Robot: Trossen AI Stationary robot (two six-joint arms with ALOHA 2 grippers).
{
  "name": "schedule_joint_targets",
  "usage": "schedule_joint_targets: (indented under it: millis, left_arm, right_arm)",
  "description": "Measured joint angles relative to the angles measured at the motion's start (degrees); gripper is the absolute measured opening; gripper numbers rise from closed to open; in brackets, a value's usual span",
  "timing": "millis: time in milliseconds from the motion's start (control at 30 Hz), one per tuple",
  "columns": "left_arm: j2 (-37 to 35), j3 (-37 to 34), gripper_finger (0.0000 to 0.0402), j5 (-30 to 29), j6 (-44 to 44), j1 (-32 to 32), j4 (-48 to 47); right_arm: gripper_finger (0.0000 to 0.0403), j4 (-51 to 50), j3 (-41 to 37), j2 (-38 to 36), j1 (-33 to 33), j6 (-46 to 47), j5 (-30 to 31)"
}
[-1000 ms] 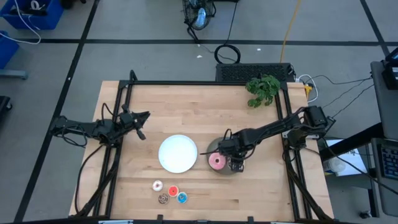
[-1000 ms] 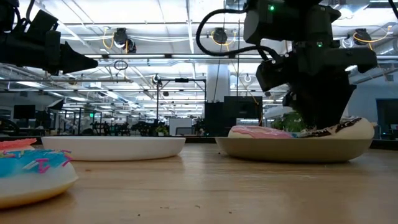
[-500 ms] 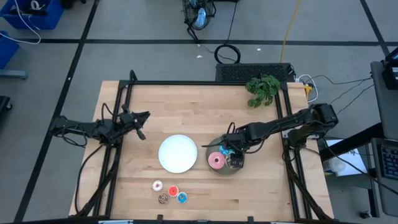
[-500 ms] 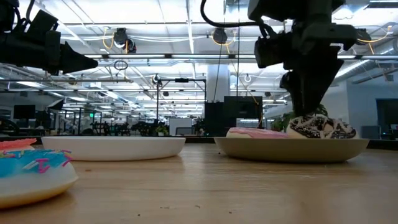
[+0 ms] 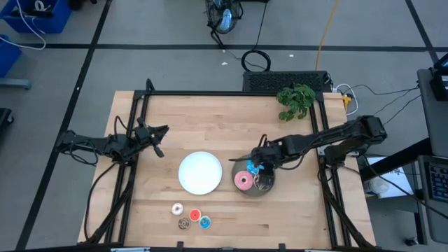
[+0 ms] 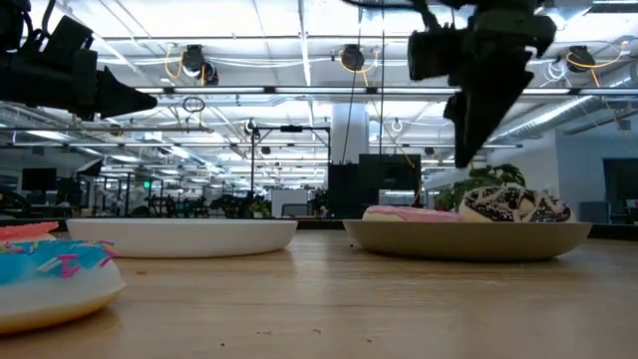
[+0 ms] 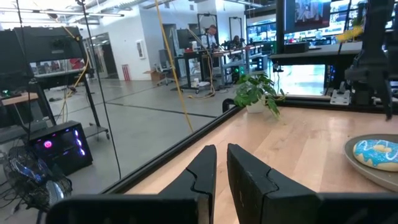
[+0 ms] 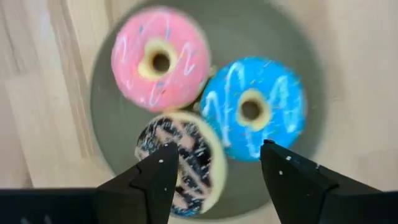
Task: Pick & Place donuts
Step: Put the small white donut on the white plate
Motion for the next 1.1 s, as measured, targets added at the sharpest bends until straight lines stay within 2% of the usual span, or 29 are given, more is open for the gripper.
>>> schedule_joint_targets:
  millis: [133, 233, 367, 500, 533, 733, 933, 1100]
  left_arm:
    - [0.0, 0.0, 0.0047, 0.0, -0.1, 0.0, 0.0]
    - [0.0, 0.0, 0.0047, 0.0, -0.1, 0.0, 0.0]
    - [0.0, 0.0, 0.0047, 0.0, 0.6, 0.0, 0.0]
    - [0.0, 0.0, 0.0047, 0.0, 1.0, 0.0, -0.3]
    - [0.0, 0.0, 0.0047, 0.0, 1.1, 0.0, -0.3]
    - [0.0, 0.0, 0.0047, 0.0, 1.4, 0.0, -0.3]
    - [0.0, 0.0, 0.0047, -1.8, 3.4, 0.0, 1.0]
    - [0.0, 0.0, 0.0047, -2.1, 5.1, 0.0, 1.6]
  right_arm:
    - [0.0205, 0.5, 0.0, -5.0, 0.0, -2.5, 4.4]
    - [0.0181, 3.6, -0.2, -10.1, 0.9, -6.3, 7.1]
    - [0.0114, 13.5, -4.2, -17.9, 2.2, -13.3, 7.5]
    - [0.0025, 24.2, -13.5, -27.2, 2.7, -17.3, 7.5]
    - [0.0013, 27.6, -16.6, -29.8, 2.7, -18.0, 7.5]
    - [0.0006, 52.6, -35.4, -40.6, 0.3, -22.3, 7.6]
    - [0.0002, 65.1, -46.9, -44.0, -1.1, -25.7, 7.6]
    - [0.0001, 74.4, -51.9, -44.5, -2.4, -29.5, 7.6]
